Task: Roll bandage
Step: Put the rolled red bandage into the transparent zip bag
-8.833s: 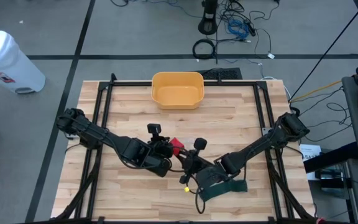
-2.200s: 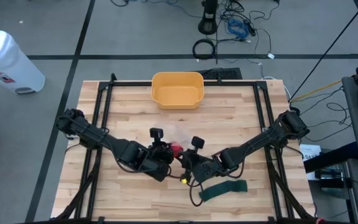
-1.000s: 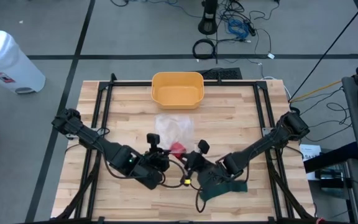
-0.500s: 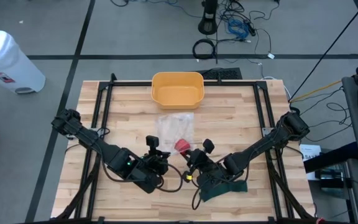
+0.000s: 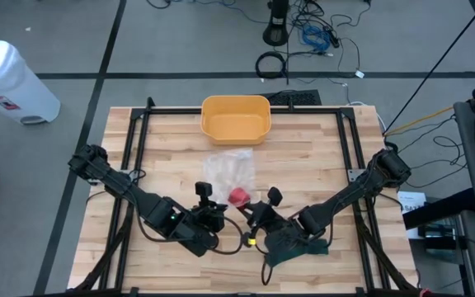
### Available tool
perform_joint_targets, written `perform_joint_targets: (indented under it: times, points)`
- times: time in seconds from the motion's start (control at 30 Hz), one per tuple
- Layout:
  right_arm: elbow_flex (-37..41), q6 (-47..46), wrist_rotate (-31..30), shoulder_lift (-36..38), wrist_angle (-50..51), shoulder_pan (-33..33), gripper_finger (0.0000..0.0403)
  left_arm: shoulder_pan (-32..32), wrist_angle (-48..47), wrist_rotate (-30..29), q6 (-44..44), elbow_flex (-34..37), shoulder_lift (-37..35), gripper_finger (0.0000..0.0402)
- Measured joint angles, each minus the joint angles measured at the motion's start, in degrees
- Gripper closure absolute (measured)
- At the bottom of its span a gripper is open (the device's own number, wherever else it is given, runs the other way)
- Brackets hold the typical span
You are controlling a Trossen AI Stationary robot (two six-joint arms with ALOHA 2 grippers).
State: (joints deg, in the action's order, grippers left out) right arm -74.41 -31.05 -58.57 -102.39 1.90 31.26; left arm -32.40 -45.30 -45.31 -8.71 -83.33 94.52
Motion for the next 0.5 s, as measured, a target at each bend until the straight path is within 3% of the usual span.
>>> perform_joint_targets:
  times: [0.23, 0.5]
  points:
    - [0.0, 9.1, -0.1, 0.0, -9.3, 0.4, 0.0367, -0.4, 2.1, -1.4, 1.7, 0.0, 0.0, 0.04]
    - [0.0, 5.9, 0.4, 0.0, -5.2, -1.8, 0.0367, -2.3, 4.3, -2.1, 4.6, -0.6, 0.0, 0.04]
